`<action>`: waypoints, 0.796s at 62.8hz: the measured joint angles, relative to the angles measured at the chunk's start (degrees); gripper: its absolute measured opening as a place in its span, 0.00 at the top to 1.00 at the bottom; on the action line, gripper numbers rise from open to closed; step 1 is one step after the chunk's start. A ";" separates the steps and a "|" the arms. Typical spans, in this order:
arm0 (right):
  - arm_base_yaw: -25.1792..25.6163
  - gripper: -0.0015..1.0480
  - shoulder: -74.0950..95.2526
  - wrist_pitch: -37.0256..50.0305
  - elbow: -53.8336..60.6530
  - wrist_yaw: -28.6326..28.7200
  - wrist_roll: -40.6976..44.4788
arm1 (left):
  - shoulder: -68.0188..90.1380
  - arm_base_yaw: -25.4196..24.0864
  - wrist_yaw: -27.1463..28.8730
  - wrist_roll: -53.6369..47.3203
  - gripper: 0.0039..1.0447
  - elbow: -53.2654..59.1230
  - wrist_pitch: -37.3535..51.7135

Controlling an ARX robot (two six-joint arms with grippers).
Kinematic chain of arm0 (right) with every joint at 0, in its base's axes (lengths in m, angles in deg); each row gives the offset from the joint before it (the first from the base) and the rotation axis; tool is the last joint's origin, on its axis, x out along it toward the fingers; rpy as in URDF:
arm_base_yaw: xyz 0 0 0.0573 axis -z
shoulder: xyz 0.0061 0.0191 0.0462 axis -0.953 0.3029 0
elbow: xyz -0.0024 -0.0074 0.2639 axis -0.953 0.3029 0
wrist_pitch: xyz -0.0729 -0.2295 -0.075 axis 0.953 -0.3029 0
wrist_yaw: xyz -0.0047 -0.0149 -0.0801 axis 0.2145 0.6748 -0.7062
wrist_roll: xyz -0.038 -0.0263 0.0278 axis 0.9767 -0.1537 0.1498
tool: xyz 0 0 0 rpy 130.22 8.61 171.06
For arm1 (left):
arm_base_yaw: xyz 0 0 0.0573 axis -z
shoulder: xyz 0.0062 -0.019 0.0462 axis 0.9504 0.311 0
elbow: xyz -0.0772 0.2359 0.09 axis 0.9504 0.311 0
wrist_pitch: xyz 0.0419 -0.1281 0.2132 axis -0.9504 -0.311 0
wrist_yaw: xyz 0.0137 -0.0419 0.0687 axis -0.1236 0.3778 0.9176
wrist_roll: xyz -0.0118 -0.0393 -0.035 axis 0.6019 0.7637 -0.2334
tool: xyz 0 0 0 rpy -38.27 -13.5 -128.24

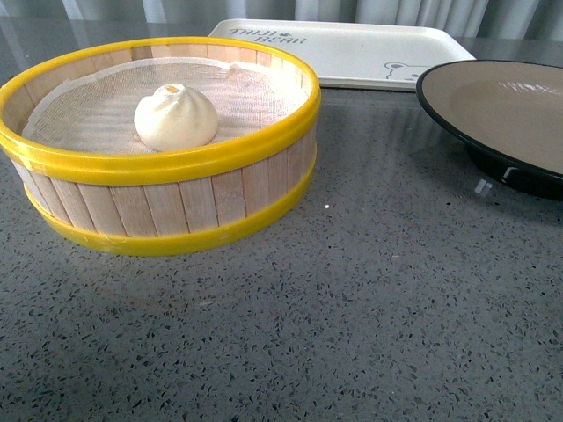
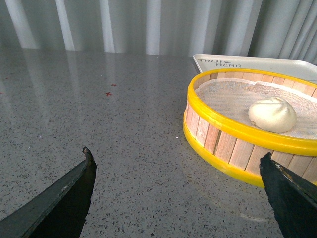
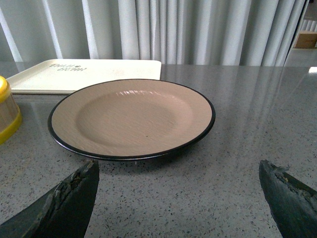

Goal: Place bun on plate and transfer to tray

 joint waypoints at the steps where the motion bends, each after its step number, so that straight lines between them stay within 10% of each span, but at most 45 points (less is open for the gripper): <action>1: 0.00 0.08 0.00 0.00 0.00 0.00 0.00 | 0.00 0.00 0.00 0.00 0.06 0.00 0.00; 50: 0.00 0.08 0.00 0.00 0.00 0.00 0.00 | 0.00 0.00 0.00 0.00 0.06 0.00 0.00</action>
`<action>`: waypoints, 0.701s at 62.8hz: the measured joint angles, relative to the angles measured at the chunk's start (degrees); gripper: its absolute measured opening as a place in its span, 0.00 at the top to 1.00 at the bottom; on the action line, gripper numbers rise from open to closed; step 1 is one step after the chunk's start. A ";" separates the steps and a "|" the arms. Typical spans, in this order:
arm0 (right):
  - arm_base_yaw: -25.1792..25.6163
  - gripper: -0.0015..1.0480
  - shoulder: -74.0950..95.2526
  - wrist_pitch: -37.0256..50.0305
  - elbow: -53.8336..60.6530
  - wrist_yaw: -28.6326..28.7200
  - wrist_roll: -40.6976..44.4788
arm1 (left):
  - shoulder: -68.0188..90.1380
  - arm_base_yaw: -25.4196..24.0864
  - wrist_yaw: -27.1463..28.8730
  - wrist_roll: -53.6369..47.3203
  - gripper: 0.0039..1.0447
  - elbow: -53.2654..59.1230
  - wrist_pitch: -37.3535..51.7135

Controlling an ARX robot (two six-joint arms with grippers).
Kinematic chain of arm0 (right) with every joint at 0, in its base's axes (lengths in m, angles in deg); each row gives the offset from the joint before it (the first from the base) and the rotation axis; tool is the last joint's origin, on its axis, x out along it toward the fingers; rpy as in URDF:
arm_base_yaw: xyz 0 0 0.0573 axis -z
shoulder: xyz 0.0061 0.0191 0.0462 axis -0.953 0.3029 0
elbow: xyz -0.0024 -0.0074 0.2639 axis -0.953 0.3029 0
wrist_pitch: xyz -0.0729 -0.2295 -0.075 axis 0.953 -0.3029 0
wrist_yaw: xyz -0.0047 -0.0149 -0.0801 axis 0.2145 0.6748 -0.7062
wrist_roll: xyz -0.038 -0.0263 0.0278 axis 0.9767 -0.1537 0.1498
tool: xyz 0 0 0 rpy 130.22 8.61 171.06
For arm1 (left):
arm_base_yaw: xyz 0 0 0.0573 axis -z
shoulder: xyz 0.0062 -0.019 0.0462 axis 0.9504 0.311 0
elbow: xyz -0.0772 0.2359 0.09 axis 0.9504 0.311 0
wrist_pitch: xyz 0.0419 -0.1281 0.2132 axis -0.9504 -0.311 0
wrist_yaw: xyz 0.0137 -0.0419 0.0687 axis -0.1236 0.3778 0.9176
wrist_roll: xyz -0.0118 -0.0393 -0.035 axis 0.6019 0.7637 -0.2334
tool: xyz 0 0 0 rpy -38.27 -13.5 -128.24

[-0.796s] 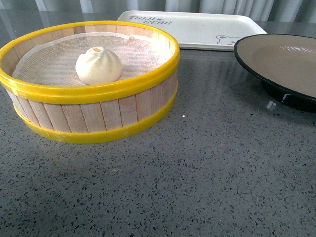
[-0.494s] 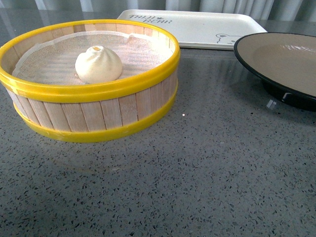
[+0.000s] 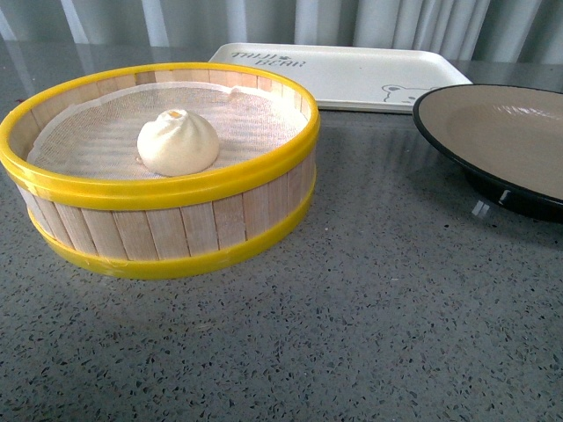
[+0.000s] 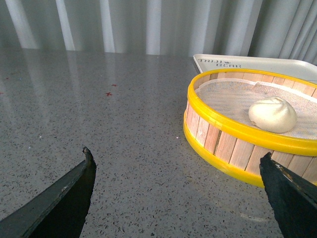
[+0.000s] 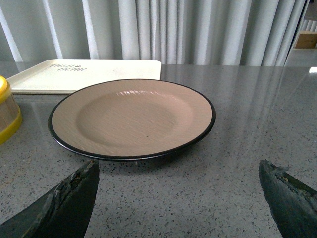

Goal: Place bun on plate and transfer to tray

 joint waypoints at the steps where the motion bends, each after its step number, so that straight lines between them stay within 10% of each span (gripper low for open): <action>1: 0.00 0.08 0.00 0.00 0.00 0.00 0.00 | 0.00 0.00 0.00 0.02 0.06 0.00 0.00; 44: 0.00 0.08 0.00 0.00 0.00 0.00 0.00 | 0.00 0.00 0.00 0.02 0.06 0.00 0.00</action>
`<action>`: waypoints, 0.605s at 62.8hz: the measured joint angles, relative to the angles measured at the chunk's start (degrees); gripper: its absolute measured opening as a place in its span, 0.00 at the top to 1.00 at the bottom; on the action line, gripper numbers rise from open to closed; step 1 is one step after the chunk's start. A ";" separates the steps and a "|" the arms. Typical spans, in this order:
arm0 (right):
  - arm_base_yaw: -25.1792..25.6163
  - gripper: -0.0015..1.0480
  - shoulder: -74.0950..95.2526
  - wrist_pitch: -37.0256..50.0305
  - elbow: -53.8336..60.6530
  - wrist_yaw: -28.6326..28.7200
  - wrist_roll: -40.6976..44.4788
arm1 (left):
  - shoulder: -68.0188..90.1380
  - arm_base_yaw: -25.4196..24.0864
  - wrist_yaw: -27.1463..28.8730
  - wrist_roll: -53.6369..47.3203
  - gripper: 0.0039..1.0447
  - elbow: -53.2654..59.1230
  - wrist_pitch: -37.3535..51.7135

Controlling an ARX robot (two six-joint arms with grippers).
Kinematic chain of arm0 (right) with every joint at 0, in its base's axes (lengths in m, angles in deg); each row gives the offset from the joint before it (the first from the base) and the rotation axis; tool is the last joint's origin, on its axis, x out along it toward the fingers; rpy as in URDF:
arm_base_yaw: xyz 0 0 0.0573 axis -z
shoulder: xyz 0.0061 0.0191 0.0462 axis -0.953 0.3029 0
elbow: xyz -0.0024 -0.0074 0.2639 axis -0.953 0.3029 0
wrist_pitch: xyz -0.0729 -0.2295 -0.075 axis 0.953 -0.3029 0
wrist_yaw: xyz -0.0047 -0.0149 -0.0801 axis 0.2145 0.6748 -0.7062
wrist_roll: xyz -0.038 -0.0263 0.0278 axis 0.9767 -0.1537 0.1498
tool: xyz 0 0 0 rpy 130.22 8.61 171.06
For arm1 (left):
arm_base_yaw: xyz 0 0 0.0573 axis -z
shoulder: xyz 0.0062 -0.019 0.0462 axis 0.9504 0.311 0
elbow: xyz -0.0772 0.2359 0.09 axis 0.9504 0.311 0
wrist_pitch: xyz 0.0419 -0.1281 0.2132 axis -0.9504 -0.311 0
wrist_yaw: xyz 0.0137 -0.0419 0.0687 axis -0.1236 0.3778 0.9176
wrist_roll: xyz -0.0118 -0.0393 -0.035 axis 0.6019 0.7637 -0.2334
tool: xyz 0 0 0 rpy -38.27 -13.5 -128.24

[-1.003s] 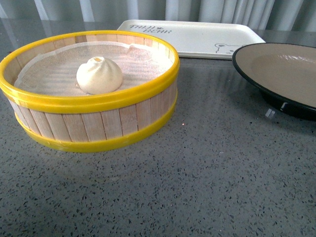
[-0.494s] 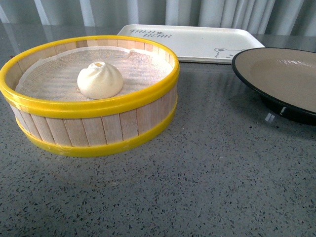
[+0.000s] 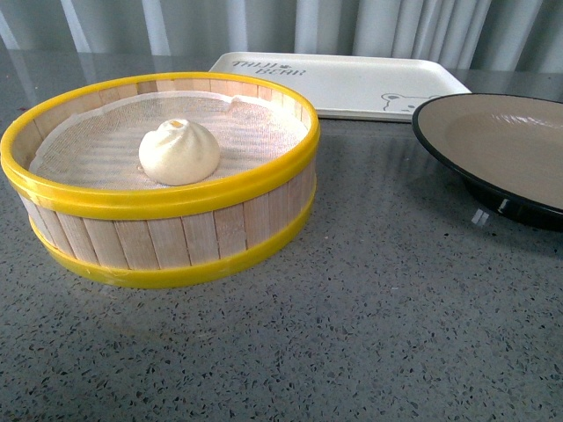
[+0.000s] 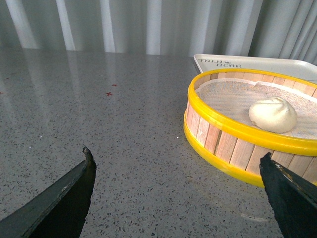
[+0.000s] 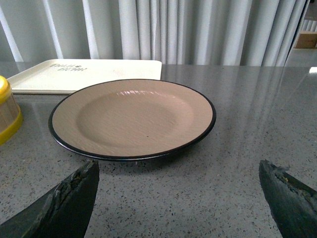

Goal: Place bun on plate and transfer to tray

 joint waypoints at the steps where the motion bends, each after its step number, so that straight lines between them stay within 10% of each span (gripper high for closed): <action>1: 0.00 0.08 0.00 0.00 0.00 -0.02 0.00 | 0.00 0.00 0.00 -0.02 0.06 0.00 0.00; 9: 0.00 0.08 0.00 0.00 0.00 0.00 0.00 | 0.09 0.07 0.07 0.02 0.06 -0.07 -0.09; 19: 0.00 0.08 0.00 0.00 0.00 -0.02 0.00 | 12.00 5.99 20.02 17.33 0.06 -5.66 -12.87; 38: 0.00 0.08 0.00 0.00 0.00 -0.02 0.00 | 20.31 7.93 22.36 26.60 0.06 -10.38 -3.56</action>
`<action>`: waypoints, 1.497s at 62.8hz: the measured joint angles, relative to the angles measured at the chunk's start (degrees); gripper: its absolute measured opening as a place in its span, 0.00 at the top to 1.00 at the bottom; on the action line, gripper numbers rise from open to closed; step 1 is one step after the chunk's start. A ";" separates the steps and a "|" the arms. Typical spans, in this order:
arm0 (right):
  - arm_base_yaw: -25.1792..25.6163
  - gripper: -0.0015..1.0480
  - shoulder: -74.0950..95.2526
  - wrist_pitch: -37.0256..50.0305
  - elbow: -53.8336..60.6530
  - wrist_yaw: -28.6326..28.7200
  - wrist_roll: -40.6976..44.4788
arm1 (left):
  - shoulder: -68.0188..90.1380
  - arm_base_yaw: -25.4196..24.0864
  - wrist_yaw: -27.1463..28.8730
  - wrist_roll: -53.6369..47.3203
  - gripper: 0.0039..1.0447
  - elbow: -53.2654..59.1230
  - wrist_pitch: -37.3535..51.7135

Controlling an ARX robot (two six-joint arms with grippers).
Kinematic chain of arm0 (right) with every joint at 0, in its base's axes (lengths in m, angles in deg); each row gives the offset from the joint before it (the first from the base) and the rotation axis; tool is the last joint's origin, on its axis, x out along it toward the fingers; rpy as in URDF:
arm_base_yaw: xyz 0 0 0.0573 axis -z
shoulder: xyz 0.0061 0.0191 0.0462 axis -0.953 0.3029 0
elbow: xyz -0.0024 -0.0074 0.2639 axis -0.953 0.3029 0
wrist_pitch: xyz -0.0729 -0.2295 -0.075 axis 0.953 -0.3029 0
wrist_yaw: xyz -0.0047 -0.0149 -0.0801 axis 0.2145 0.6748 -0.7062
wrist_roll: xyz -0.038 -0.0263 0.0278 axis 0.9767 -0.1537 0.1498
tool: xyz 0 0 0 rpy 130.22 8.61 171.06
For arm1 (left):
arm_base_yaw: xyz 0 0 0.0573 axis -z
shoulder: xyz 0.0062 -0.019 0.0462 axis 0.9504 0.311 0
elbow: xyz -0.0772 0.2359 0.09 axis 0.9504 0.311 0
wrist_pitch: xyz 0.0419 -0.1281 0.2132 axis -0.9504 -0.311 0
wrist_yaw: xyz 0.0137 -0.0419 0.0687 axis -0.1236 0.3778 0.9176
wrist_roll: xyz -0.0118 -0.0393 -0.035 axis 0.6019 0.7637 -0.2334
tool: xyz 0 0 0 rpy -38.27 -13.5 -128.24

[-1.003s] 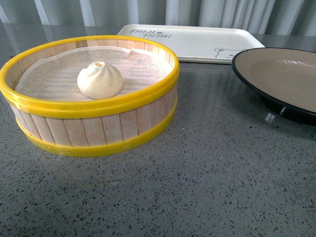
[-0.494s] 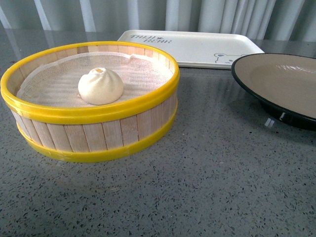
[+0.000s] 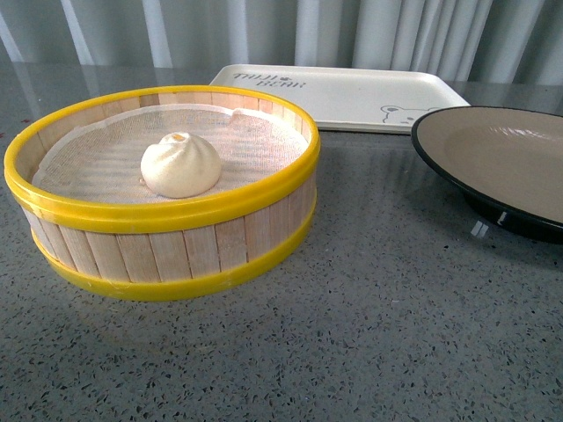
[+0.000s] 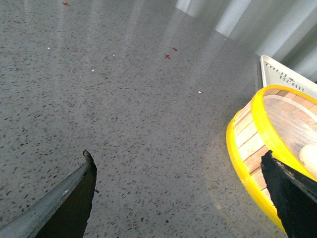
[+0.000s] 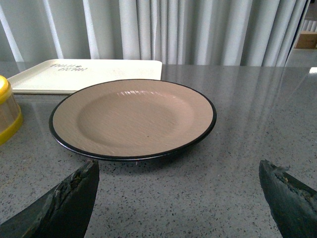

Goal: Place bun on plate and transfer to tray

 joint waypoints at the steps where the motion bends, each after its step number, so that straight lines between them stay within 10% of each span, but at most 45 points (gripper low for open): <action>1: 0.00 0.08 0.00 0.00 0.00 0.00 0.00 | 1.09 0.37 0.02 0.00 0.06 -0.31 0.94; 19: 0.00 0.08 0.00 0.00 0.00 0.00 0.00 | 27.30 7.69 -0.66 -7.32 0.06 -16.74 17.88; 47: 0.00 0.08 0.00 0.00 0.00 0.00 0.00 | 58.73 23.06 -3.37 -14.34 0.06 -40.94 12.57; 94: 0.00 0.08 0.00 0.00 0.00 0.00 0.00 | 66.05 20.44 -0.02 -17.35 0.06 -43.32 4.85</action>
